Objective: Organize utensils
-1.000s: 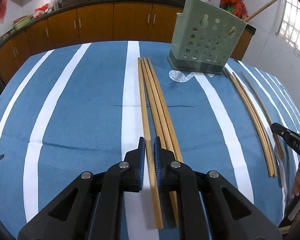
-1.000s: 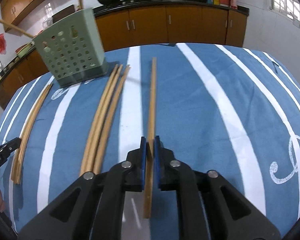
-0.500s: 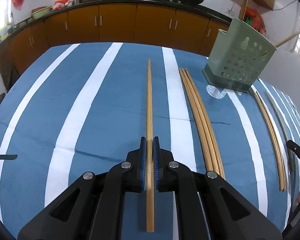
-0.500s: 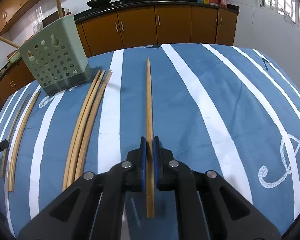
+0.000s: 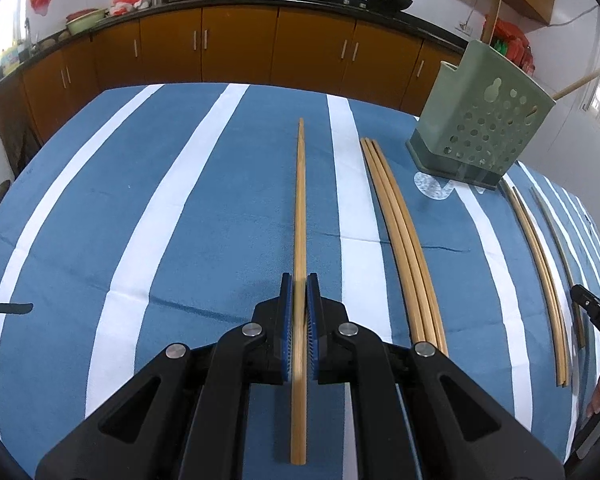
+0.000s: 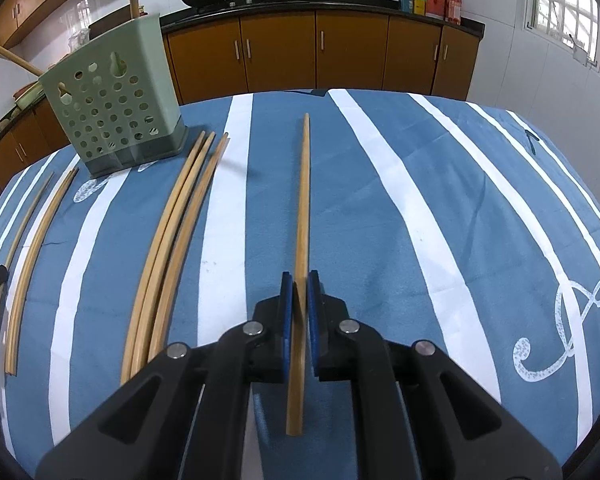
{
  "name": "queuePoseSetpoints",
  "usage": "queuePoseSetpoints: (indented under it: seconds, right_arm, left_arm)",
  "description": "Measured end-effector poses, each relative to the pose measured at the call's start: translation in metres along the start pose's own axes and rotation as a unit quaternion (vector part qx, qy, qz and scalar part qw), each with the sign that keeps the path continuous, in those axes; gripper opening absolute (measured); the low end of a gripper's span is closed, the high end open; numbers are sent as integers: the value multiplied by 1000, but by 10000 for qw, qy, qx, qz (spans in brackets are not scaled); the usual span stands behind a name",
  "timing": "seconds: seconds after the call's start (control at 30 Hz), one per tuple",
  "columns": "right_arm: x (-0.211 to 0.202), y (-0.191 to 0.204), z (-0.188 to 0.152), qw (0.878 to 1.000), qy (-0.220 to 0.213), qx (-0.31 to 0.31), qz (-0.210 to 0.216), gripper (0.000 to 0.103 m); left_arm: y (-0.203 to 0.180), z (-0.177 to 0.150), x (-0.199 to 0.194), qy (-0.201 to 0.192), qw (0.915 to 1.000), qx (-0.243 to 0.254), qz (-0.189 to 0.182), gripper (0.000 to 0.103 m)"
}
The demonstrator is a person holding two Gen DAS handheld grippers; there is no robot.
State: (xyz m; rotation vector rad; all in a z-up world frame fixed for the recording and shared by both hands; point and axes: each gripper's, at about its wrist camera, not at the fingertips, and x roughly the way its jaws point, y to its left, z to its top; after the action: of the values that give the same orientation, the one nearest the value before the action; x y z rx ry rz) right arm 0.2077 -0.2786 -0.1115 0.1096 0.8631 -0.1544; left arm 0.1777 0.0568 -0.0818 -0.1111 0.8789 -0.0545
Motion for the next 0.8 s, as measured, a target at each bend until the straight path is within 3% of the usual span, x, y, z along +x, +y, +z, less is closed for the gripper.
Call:
queuePoseSetpoints:
  seconds: [0.8]
  right_arm:
    - [0,0,0,10000,0,6,4,10]
  left_arm:
    - [2,0,0,2,10000,-28,-37,8]
